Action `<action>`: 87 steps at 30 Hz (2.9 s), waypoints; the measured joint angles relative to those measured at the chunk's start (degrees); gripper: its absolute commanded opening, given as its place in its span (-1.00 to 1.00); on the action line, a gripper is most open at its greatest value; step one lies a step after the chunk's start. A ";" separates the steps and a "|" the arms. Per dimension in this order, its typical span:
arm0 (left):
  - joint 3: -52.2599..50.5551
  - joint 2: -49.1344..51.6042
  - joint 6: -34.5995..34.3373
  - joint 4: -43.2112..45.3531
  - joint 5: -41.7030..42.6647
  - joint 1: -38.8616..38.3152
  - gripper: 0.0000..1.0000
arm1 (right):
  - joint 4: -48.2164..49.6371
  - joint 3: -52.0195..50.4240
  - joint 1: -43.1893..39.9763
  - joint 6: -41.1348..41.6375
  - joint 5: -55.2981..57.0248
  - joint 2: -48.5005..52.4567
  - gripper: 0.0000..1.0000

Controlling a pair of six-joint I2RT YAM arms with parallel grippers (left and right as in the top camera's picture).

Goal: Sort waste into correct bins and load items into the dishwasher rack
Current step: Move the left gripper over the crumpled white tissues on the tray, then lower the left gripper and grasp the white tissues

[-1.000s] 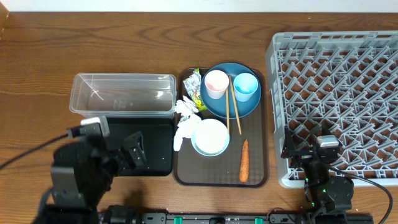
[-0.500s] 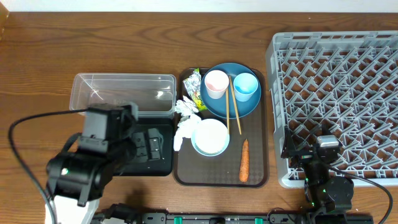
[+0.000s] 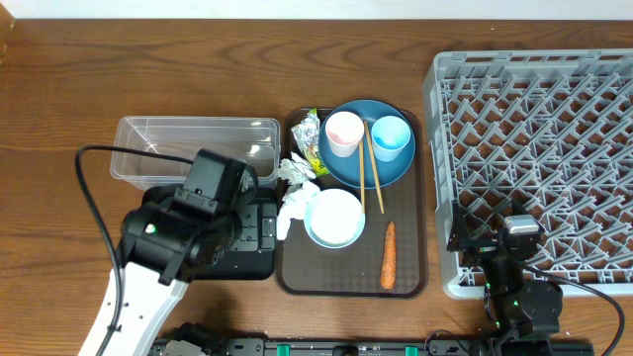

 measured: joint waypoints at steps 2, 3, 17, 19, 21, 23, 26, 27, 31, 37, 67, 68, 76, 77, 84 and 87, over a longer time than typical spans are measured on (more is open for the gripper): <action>0.00 1.09 0.00 0.70 -0.17 0.00 0.96 | 0.00 0.00 0.00 0.02 0.00 0.00 0.98; 0.00 1.31 0.00 0.83 -0.17 0.00 0.96 | 0.00 0.00 0.00 0.02 0.00 0.00 0.99; -0.28 8.37 -2.73 2.82 -0.20 0.00 0.96 | -0.02 0.00 0.00 0.00 0.00 0.00 0.98; -0.44 9.77 -2.84 3.10 -0.22 0.00 0.96 | 0.00 0.00 0.00 0.02 0.00 0.00 0.99; -0.74 11.28 -3.02 3.45 -0.22 0.00 0.97 | 0.00 0.00 0.00 0.00 0.00 0.00 0.98; -1.09 12.68 -3.30 3.65 -0.22 0.00 0.95 | 0.00 0.00 0.00 0.00 0.00 0.00 0.98; -1.22 14.62 -4.11 4.20 -0.22 -0.02 0.90 | 0.00 0.00 0.00 0.00 0.00 0.00 0.98; -1.25 15.06 -4.31 4.48 -0.26 -0.15 0.89 | 0.00 0.00 0.00 0.00 0.00 0.00 0.99; -1.25 15.54 -4.35 5.35 -0.37 -1.05 0.80 | -0.02 0.00 0.00 0.00 0.00 0.00 0.99; -1.25 15.54 -4.52 8.81 -0.37 -1.46 0.72 | 0.00 0.00 0.00 0.00 0.00 0.00 0.98; -4.83 15.54 -4.52 12.59 -3.50 -8.61 0.72 | 0.00 0.00 0.00 0.00 0.00 0.00 0.99; -4.83 15.54 -4.52 11.96 -3.58 -8.59 0.73 | 0.00 0.00 0.00 0.00 0.00 0.00 0.99; -4.90 15.54 -4.52 9.88 -3.82 -8.59 0.72 | 0.00 0.00 0.00 0.00 0.00 0.00 0.98; -5.01 15.54 -4.52 9.86 -3.91 -8.59 0.70 | 0.00 0.00 0.00 0.00 0.00 0.00 0.98; -9.14 15.54 -5.92 12.35 -6.01 -8.61 0.56 | 0.00 0.00 0.00 0.00 0.00 0.02 0.98; -11.91 15.54 -6.29 16.15 -6.16 -8.61 0.53 | 0.00 0.00 0.00 0.00 0.00 0.00 0.98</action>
